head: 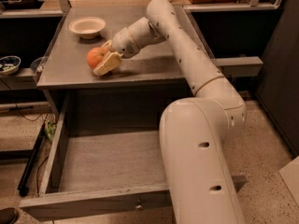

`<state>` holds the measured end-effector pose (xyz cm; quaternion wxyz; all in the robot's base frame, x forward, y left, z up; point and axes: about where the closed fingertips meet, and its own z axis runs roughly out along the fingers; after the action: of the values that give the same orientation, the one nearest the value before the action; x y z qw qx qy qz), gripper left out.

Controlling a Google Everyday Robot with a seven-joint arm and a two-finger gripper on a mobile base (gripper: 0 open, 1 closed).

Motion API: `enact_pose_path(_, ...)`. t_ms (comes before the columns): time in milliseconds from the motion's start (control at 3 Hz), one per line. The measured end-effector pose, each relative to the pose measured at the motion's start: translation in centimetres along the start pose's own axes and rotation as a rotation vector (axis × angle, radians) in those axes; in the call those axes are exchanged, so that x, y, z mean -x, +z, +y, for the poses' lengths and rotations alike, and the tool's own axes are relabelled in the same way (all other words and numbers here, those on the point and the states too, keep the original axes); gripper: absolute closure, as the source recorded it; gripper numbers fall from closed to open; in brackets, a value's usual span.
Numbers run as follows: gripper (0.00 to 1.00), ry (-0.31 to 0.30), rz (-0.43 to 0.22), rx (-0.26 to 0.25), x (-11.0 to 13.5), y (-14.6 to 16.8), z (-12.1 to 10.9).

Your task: Place orange into top drawer

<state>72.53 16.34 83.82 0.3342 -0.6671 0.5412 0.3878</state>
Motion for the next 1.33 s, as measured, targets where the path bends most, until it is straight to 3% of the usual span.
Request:
enact_pose_path(667,0.89,0.000,0.000,0.000,0.00,0.01,0.00)
enact_pose_path(1000,1.00,0.000,0.000,0.000,0.01,0.01,0.00)
enact_pose_path(1333,1.00,0.008,0.000,0.006,0.58,-0.22,0.27)
